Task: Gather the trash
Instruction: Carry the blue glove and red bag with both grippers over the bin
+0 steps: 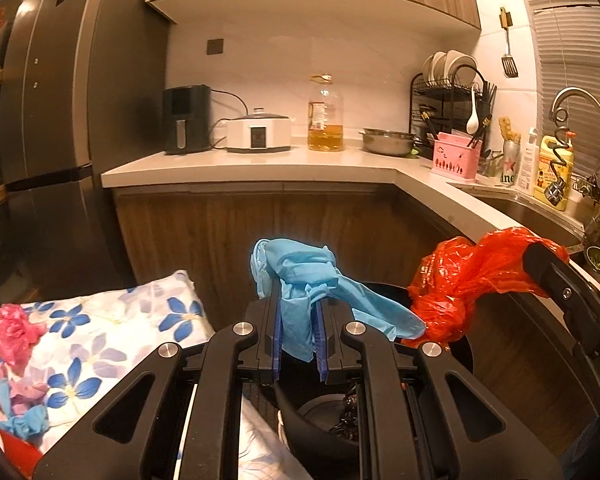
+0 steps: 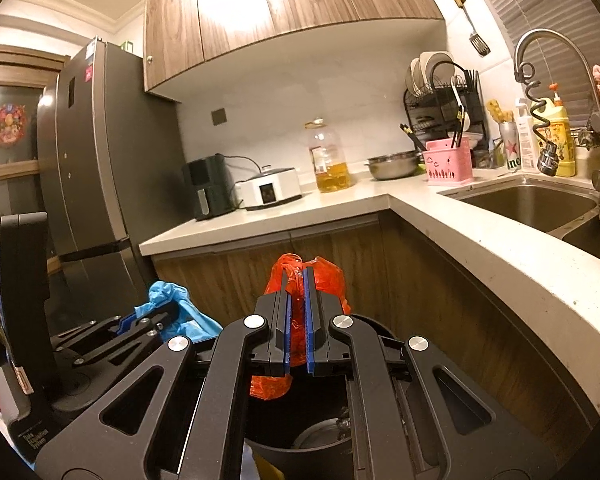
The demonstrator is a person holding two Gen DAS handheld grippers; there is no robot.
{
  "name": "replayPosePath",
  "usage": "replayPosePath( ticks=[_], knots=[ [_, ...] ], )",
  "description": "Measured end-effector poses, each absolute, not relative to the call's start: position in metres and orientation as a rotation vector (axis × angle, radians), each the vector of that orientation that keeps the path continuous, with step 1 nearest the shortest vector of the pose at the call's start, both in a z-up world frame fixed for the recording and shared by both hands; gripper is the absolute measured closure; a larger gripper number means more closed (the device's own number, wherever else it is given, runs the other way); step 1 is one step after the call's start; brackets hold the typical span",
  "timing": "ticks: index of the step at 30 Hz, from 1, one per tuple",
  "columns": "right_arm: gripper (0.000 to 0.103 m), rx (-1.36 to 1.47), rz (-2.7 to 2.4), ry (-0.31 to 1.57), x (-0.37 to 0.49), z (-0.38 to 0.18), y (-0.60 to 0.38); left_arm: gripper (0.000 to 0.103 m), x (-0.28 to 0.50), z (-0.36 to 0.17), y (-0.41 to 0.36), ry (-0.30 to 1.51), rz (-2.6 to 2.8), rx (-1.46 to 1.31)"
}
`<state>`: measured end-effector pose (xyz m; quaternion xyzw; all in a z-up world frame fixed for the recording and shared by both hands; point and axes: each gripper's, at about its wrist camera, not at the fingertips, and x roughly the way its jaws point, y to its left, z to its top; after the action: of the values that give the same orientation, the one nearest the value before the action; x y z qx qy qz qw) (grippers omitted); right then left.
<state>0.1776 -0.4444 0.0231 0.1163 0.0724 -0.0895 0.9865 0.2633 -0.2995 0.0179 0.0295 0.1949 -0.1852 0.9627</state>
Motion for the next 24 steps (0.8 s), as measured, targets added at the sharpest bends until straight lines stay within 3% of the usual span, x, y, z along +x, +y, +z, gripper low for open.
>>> replayPosePath(
  ticks=[24],
  knots=[
    [0.096,0.242,-0.169,0.198,0.212,0.014,-0.458,0.088,0.282,0.005,-0.316,0.428,-0.41,0.064]
  ],
)
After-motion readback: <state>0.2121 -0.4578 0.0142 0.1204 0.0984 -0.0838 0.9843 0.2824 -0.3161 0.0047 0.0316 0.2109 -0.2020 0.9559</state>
